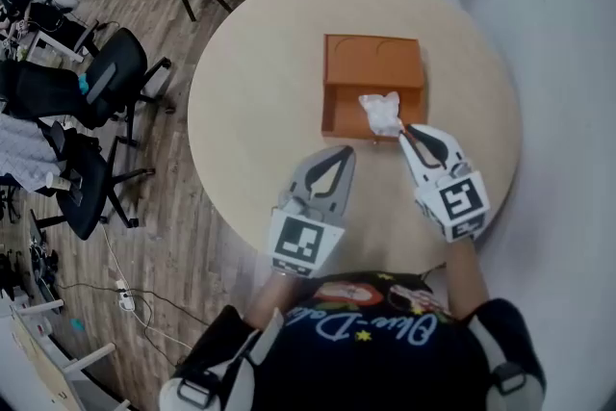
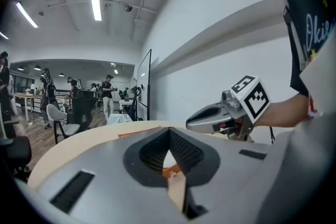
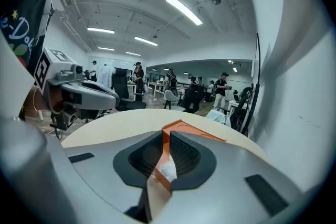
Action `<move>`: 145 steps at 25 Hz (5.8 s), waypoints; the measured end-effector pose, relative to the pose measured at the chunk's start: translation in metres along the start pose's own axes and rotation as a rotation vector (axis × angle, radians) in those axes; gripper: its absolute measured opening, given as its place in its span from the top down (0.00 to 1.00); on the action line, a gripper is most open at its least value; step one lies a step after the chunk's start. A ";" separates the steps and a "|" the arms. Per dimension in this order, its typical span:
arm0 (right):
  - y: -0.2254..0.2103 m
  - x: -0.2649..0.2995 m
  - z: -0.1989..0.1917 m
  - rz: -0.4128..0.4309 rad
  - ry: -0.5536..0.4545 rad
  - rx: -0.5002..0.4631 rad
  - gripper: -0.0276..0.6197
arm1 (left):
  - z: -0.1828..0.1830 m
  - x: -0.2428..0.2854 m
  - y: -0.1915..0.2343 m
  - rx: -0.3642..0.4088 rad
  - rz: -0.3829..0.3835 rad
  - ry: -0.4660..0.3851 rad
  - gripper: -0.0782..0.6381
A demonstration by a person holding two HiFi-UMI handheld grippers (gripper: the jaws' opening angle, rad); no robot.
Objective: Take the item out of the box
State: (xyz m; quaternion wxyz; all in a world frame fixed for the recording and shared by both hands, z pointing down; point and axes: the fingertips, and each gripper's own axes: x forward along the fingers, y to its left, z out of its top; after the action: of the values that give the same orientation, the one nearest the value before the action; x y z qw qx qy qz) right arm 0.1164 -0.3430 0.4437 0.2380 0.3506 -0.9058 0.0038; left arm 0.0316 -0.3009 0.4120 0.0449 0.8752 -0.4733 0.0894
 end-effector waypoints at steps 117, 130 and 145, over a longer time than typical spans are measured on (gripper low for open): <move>0.015 -0.021 0.041 -0.027 -0.126 0.009 0.95 | -0.002 -0.031 0.021 0.006 0.103 0.007 0.91; 0.023 -0.026 0.040 -0.008 -0.112 0.028 0.95 | -0.003 -0.034 0.021 0.001 0.106 0.010 0.91; 0.020 -0.023 0.038 -0.020 -0.119 0.011 0.95 | -0.007 -0.031 0.023 -0.007 0.093 0.013 0.91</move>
State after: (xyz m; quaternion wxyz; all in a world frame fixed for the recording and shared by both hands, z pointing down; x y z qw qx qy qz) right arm 0.1025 -0.3200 0.4030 0.1819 0.3606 -0.9147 -0.0145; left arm -0.0054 -0.2868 0.4128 0.0470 0.8514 -0.5136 0.0953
